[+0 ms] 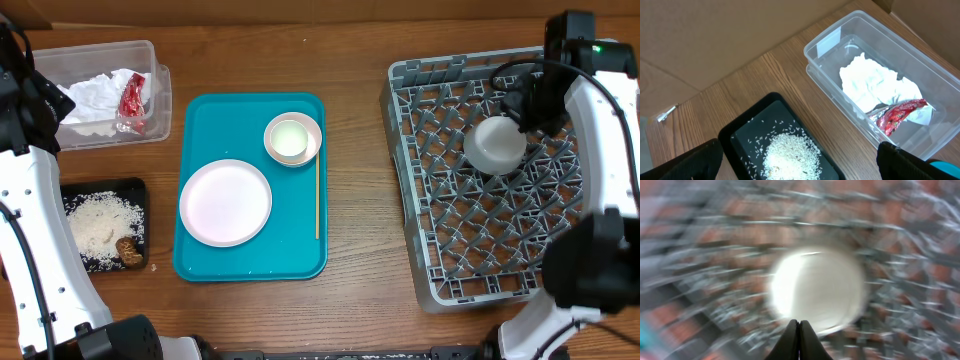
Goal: Sort waste into correct bins and load items into the dishwasher
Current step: 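Move the right gripper back and grasp the pink plate's rim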
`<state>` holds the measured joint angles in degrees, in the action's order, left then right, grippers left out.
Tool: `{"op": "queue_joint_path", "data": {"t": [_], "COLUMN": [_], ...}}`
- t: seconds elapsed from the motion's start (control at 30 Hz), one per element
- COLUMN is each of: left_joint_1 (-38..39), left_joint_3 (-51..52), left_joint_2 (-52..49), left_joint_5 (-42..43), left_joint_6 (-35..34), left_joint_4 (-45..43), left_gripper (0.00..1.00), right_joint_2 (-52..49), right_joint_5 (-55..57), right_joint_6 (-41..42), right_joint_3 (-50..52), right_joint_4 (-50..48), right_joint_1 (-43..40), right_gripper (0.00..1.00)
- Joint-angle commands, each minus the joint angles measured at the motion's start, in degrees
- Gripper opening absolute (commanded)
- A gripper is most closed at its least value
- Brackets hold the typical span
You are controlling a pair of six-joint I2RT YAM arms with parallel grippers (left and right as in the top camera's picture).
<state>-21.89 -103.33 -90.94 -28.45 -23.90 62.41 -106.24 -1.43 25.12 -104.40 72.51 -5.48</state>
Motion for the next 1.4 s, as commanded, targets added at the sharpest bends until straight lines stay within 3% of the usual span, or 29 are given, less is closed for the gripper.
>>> {"op": "queue_joint_path", "data": {"t": [0.0,0.03,0.07,0.1,0.27,0.3,0.33,0.57,0.67,1.03,1.2,1.37], "left_joint_1": [-0.2,-0.2,-0.2,-0.2,-0.2,-0.2,-0.2,-0.2,-0.2,-0.2,-0.2,-0.2], "left_joint_3": [0.0,0.0,0.0,0.0,0.0,0.0,0.0,0.0,0.0,0.0,0.0,0.0], "left_joint_2": [-0.3,-0.3,-0.3,-0.3,-0.3,-0.3,-0.3,-0.3,-0.3,-0.3,-0.3,-0.3], "left_joint_5": [0.2,0.1,0.2,0.2,0.1,0.2,0.2,0.1,0.1,0.1,0.2,0.2], "left_joint_6": [-0.5,-0.5,-0.5,-0.5,-0.5,-0.5,-0.5,-0.5,-0.5,-0.5,-0.5,-0.5], "left_joint_4": [0.0,0.0,0.0,0.0,0.0,0.0,0.0,0.0,0.0,0.0,0.0,0.0], "left_gripper": [1.0,1.0,1.0,1.0,1.0,1.0,1.0,1.0,1.0,1.0,1.0,1.0], "right_joint_2": [7.3,7.9,8.2,8.2,6.3,5.7,4.6,-5.6,-10.0,-21.5,-25.2,-26.4], "right_joint_5": [-13.6,-15.4,-15.9,-15.7,-12.2,-10.9,-8.7,-0.1,-0.1,-0.1,-0.9,-1.2], "right_joint_6": [-4.6,-4.6,-4.6,-4.6,-5.4,-5.1,-3.7,12.3,17.6,28.7,29.2,29.6], "right_joint_3": [-2.7,-2.7,-2.7,-2.7,-2.5,-2.5,-2.4,-2.4,-2.4,-2.4,-2.4,-2.4], "right_joint_4": [-2.4,-3.4,-4.3,-4.9,-6.8,-7.0,-7.3,-9.7,-11.7,-15.6,-15.8,-15.8], "right_joint_1": [7.6,10.3,13.3,16.1,30.8,33.2,36.2,50.4,53.6,58.4,58.5,58.8], "right_gripper": [0.34,0.55,0.69,0.75,0.86,0.98,1.0,0.99,0.88,0.62,0.48,0.47]}}
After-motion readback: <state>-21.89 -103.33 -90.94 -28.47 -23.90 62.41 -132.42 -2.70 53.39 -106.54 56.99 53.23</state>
